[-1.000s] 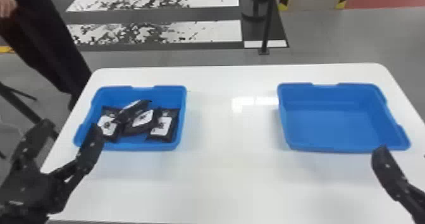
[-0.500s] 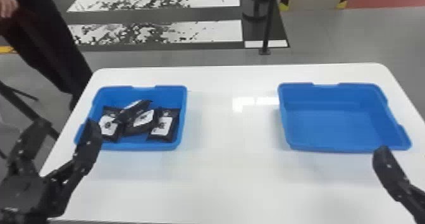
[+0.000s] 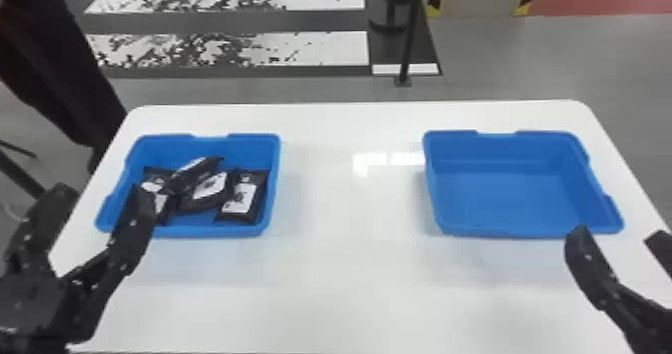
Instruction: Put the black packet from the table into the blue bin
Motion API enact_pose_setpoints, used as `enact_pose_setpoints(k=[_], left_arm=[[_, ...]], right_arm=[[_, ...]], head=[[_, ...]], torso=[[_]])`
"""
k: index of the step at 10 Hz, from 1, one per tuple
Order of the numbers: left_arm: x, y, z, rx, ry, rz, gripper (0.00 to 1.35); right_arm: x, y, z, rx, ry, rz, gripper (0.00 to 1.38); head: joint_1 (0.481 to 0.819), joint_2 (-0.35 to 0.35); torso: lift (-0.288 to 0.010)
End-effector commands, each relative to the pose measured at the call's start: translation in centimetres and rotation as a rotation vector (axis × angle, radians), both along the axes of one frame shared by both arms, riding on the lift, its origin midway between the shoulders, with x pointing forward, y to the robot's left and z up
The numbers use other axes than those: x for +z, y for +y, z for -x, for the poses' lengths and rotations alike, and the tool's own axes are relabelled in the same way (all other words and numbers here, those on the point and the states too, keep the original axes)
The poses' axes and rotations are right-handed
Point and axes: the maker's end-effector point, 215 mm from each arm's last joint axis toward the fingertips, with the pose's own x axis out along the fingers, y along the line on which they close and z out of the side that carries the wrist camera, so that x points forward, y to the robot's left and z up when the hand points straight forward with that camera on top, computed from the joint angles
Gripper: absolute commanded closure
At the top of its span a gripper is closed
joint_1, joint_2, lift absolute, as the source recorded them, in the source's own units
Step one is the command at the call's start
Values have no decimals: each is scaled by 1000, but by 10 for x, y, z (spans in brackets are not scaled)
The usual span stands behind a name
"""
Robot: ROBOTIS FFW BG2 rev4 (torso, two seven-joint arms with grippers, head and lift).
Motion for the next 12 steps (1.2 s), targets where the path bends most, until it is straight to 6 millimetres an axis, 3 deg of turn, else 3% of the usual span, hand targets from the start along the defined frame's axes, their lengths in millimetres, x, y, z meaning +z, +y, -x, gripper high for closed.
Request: enact_pose_setpoints(k=[1, 12], left_arm=[[-1, 0, 0, -1, 4, 1, 199], [1, -5, -4, -11, -3, 38, 199]], right_arm=[[0, 0, -1, -1, -2, 0, 133], [0, 3, -2, 1, -7, -10, 133]], head=[[695, 38], [695, 35]], torso=[[-110], [-110]])
